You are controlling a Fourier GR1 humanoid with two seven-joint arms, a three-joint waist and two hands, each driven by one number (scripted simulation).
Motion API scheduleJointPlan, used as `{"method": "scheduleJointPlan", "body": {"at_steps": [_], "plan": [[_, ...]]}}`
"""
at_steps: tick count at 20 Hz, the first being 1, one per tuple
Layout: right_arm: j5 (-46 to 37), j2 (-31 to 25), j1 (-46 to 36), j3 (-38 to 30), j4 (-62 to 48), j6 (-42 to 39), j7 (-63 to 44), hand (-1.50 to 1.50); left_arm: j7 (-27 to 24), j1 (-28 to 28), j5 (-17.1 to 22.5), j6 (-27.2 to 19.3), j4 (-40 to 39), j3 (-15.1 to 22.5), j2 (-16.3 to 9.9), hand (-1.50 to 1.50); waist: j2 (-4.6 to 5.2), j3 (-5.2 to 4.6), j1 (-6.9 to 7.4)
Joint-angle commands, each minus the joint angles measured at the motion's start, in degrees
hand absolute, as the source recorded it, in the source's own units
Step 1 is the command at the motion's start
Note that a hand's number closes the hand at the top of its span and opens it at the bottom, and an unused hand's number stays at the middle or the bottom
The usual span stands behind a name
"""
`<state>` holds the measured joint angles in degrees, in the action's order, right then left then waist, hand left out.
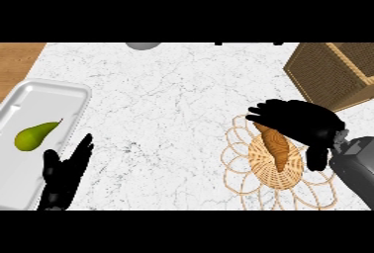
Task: Pick the croissant from the placemat and place it in the basket
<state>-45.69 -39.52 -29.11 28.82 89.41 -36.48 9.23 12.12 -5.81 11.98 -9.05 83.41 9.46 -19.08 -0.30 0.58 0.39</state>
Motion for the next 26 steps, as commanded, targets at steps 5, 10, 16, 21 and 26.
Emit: {"method": "scheduleJointPlan", "body": {"at_steps": [5,10,16,21,26], "plan": [[-4.52,5.55,-1.01,-1.44,-5.43,1.51,2.25,-1.5,3.2,-0.04,-0.64,1.01,-3.04,-0.28,1.83,0.0,0.36,-0.59,-0.01],[-9.9,8.26,4.49,2.0,-7.92,8.81,3.62,-1.5,0.12,-3.21,0.16,3.19,-3.17,-2.02,1.25,0.0,0.35,-0.59,-0.15],[-14.47,8.45,1.31,2.27,-12.96,6.57,4.83,-1.5,1.29,-1.29,-0.96,3.69,-3.73,-3.26,0.76,0.0,0.36,-0.59,-0.03],[-17.45,11.21,0.28,1.79,-16.21,7.17,3.87,-1.5,2.15,2.13,-2.99,3.0,-6.48,-2.25,2.97,0.0,0.43,-0.6,-0.22],[-18.39,11.15,1.54,0.22,-18.32,8.73,7.1,-1.5,4.2,-0.34,-0.83,5.28,-2.97,-4.52,1.38,0.0,0.39,-0.58,-0.05]]}}
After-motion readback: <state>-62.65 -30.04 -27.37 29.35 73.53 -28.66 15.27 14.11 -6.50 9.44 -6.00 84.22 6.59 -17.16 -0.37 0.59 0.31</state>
